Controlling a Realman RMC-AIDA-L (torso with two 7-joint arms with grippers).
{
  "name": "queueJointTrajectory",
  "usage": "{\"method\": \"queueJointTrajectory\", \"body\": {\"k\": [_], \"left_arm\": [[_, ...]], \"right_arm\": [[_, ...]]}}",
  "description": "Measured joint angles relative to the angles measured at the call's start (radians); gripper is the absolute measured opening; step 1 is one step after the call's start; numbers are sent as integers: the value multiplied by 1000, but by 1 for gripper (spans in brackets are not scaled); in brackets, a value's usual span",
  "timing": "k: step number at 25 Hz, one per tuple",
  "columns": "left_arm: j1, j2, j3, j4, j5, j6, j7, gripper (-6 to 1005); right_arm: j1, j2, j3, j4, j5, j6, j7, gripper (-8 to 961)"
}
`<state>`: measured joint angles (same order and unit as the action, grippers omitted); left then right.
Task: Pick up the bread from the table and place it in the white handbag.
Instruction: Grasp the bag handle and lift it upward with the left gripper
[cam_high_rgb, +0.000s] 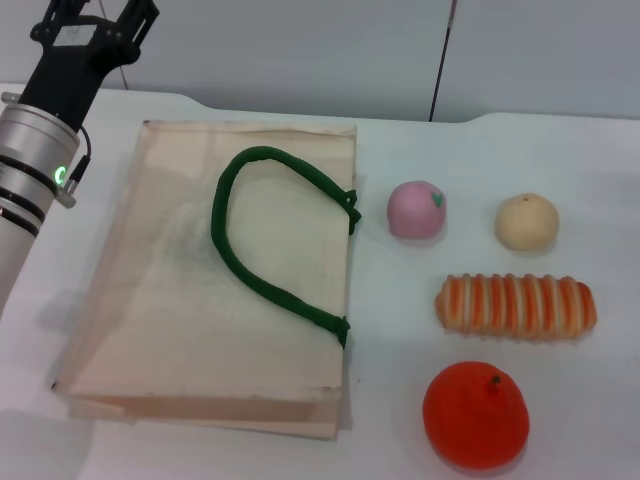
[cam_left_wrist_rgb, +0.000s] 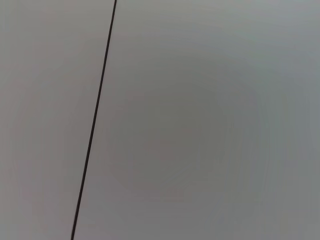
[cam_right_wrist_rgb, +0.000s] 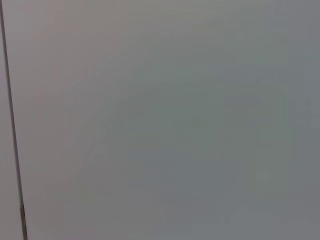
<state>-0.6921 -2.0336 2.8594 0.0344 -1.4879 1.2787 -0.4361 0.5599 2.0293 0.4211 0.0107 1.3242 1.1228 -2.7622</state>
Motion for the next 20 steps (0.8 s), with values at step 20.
{"method": "queueJointTrajectory", "body": {"k": [20], "left_arm": [[-10, 3, -1, -1, 7, -2, -85, 767]], "right_arm": [[-3, 0, 4, 0, 1, -2, 0, 876]]}}
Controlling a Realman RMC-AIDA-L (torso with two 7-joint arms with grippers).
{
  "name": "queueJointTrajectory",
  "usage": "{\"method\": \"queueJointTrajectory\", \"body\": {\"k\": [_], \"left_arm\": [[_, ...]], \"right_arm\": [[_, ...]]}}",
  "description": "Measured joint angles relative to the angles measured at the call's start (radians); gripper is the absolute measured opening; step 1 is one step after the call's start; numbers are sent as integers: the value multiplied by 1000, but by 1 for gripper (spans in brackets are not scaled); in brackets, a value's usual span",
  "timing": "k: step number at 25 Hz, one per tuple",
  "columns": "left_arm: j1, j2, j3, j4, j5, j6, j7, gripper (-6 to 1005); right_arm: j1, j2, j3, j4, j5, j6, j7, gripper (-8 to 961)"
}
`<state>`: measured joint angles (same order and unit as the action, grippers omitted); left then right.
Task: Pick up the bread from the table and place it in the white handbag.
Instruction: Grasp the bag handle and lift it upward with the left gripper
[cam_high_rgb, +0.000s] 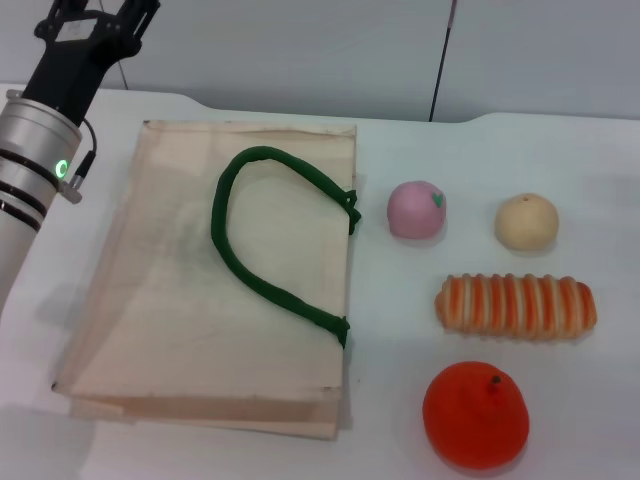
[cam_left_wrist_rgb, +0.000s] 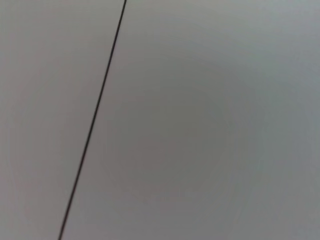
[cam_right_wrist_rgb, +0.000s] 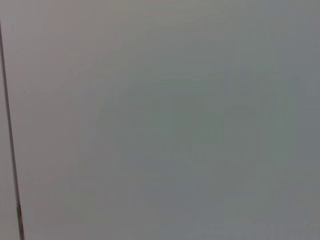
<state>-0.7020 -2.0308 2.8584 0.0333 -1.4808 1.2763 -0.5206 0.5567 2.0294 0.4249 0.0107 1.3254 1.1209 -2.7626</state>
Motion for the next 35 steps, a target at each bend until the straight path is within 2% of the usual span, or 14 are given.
{"method": "queueJointTrajectory", "body": {"k": [7, 10, 14, 17, 20, 28, 31, 35], "left_arm": [[-11, 5, 2, -38, 123, 0, -70, 768], [-28, 9, 3, -97, 223, -2, -196, 768], [-65, 19, 3, -237, 388, -4, -532, 768], [-108, 50, 4, -369, 588, -4, -879, 768], [-136, 73, 4, -433, 730, 5, -1045, 768], [-251, 100, 6, -580, 1152, 82, -1256, 768], [-288, 101, 6, -593, 1279, 83, -1278, 768], [-319, 90, 6, -600, 1391, 61, -1293, 768]], "right_arm": [[-1, 0, 0, -2, 0, -1, 0, 876], [-3, 0, 0, -2, 0, -8, 0, 875], [-6, 0, 0, -1, 0, -14, 0, 875], [-6, -1, 0, -2, 0, -15, 0, 875], [-6, -1, 0, -2, 0, -22, 0, 875], [-10, -2, 0, -5, 1, -27, 0, 874], [-11, -2, 0, -8, 1, -27, 0, 874], [-11, -2, 0, -11, 1, -27, 0, 874]]}}
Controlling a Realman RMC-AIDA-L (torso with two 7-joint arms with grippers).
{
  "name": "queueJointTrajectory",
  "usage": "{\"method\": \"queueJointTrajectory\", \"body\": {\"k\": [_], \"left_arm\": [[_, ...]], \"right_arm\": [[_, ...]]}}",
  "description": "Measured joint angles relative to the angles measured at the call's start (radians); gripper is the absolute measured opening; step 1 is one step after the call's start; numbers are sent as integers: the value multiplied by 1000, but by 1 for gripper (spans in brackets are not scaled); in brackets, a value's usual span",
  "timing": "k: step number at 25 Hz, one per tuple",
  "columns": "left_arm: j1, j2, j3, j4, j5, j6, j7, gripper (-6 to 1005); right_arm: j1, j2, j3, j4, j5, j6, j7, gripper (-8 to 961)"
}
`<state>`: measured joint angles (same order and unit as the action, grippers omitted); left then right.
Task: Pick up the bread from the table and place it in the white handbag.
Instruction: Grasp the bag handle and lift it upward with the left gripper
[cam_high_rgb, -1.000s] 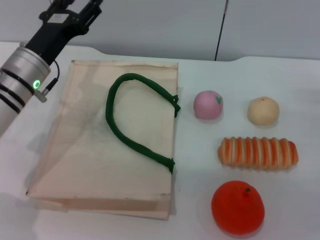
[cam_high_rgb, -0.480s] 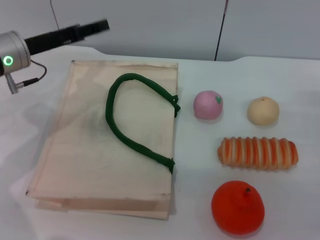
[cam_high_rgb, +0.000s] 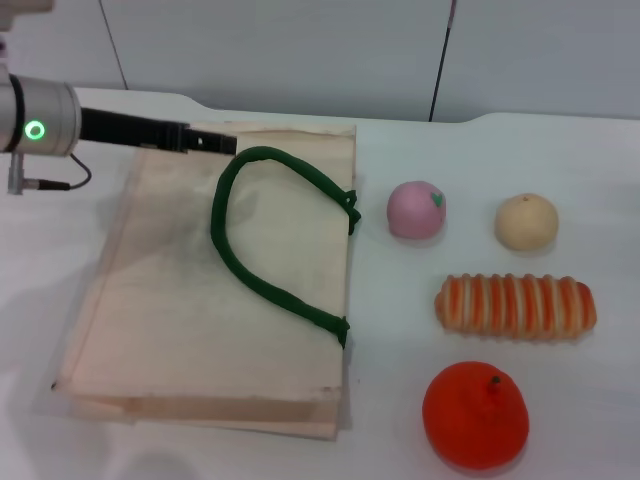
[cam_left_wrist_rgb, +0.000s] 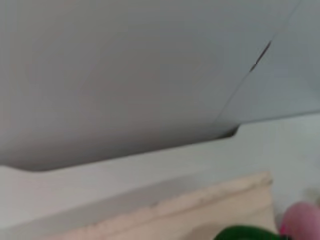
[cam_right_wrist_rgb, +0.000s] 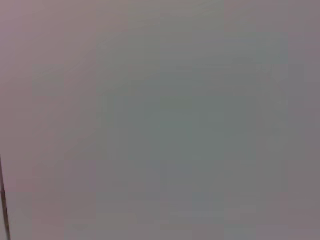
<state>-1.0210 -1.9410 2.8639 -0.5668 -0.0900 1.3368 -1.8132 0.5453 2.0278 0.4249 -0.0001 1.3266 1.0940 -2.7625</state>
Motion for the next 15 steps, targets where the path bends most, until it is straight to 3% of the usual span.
{"method": "queueJointTrajectory", "body": {"k": [10, 15], "left_arm": [[-48, -47, 0, 22, 130, -150, -25, 721], [-53, -51, 0, 109, 149, -216, -29, 682]], "right_arm": [[4, 0, 0, 0, 2, 1, 1, 874], [5, 0, 0, 0, 2, 1, 1, 873]]}}
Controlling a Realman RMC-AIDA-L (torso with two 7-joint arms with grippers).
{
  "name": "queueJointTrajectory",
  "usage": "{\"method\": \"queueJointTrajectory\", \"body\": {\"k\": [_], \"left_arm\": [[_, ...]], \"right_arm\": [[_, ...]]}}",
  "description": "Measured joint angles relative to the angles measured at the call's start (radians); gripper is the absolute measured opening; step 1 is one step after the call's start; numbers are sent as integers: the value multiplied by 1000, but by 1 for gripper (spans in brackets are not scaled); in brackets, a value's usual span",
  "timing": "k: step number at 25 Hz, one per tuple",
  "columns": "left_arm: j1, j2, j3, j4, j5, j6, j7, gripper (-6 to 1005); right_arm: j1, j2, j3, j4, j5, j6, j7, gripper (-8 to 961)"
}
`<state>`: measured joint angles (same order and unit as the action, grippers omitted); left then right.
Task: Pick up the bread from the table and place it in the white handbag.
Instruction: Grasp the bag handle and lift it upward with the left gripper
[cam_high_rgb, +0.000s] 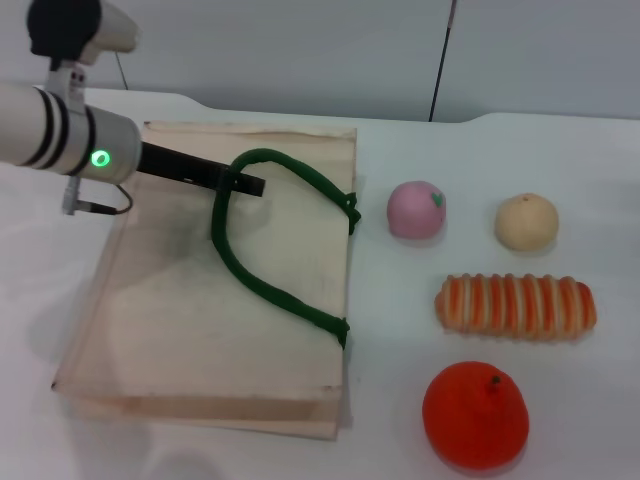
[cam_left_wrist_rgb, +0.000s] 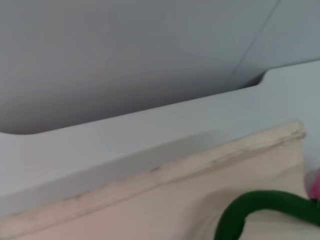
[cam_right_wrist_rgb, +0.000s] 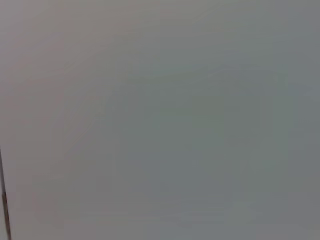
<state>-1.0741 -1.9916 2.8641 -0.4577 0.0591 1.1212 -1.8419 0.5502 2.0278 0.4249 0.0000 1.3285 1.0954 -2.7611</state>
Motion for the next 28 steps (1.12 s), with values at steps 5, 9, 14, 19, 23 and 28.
{"method": "queueJointTrajectory", "body": {"k": [5, 9, 14, 19, 23, 28], "left_arm": [[0, 4, 0, 39, 5, -24, 3, 643], [2, -3, -1, 42, 20, -27, 3, 613], [6, -4, -2, 42, 14, -27, 3, 574], [7, -4, -2, 41, 8, -27, 4, 325], [8, -2, -2, 39, -31, -6, 13, 175], [33, 20, -1, 31, -166, 104, 75, 116]], "right_arm": [[3, 0, 0, 0, 0, 0, 0, 873], [2, 0, 0, 0, 0, 0, 0, 873], [0, 0, 0, 0, 0, 0, 0, 873], [-2, 0, 1, 1, 0, 0, 10, 872], [-3, 0, 2, -3, 0, 2, 60, 872], [-4, -1, 2, -8, 0, 0, 94, 872]]}}
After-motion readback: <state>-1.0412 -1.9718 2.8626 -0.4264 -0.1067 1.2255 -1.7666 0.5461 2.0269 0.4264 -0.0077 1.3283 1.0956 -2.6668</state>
